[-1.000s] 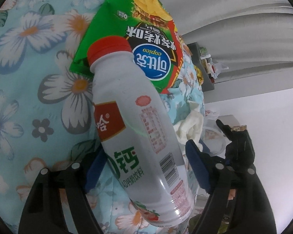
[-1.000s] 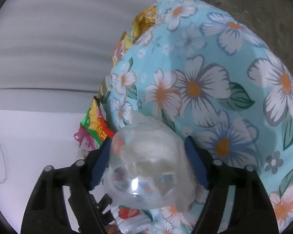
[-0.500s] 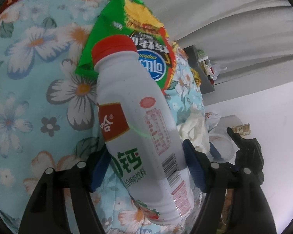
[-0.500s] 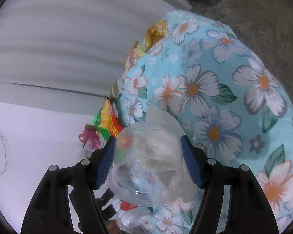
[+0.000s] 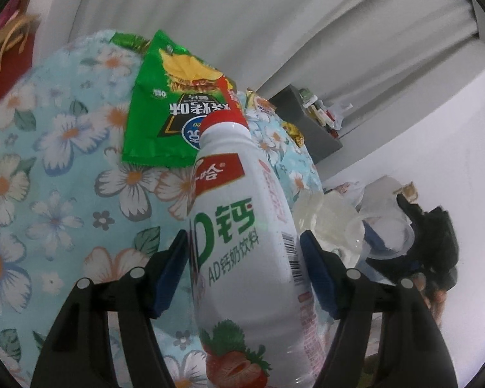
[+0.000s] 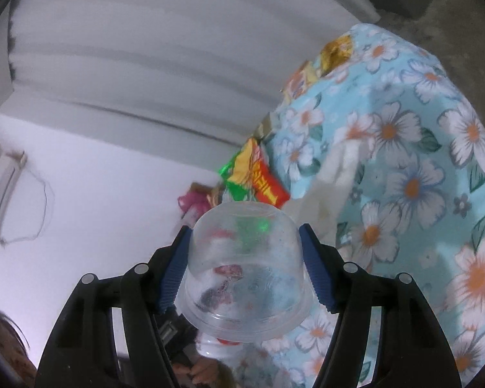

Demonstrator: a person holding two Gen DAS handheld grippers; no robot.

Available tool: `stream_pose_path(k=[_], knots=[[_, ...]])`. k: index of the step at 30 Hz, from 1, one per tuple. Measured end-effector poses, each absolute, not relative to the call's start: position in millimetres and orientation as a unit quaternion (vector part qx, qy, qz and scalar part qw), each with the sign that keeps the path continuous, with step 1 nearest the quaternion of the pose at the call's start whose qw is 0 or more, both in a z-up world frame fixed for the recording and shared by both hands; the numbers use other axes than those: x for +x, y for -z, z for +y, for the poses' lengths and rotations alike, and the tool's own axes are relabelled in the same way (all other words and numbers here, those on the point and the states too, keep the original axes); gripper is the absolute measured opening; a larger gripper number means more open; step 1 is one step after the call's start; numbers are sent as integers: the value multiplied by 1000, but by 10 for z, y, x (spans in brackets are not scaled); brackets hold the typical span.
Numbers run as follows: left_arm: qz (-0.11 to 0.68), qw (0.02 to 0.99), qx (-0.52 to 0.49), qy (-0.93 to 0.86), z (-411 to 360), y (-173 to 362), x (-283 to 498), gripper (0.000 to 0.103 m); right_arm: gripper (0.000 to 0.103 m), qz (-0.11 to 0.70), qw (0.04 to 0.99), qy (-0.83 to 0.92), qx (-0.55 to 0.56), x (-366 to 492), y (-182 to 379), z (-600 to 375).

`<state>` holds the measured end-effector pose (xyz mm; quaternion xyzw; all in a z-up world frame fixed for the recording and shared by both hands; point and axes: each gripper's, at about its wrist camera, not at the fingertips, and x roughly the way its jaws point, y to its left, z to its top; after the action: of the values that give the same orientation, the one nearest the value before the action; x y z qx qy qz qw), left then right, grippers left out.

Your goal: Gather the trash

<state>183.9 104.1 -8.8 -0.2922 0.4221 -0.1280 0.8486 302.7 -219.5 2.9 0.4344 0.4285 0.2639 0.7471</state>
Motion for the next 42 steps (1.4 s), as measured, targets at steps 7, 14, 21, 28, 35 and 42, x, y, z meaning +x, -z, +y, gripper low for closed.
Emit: stream_pose_path(k=[7, 14, 21, 28, 35, 42], knots=[[469, 844, -231, 118, 928, 277, 1802, 68, 68, 488, 811, -212, 242, 2794, 67, -1797], [483, 837, -235, 108, 1033, 384, 1713, 69, 76, 511, 801, -280, 141, 2351, 158, -1510], [463, 848, -230, 112, 1144, 283, 1632, 78, 77, 474, 813, -267, 206, 2284, 79, -1787], [434, 866, -219, 119, 1141, 102, 1558, 82, 74, 479, 796, -153, 338, 2729, 369, -2242], [365, 895, -135, 218, 688, -348, 1389, 82, 60, 510, 791, -98, 324, 3131, 709, -2137], [402, 872, -24, 277, -178, -186, 1431, 82, 18, 512, 798, -93, 303, 3262, 749, -2089]])
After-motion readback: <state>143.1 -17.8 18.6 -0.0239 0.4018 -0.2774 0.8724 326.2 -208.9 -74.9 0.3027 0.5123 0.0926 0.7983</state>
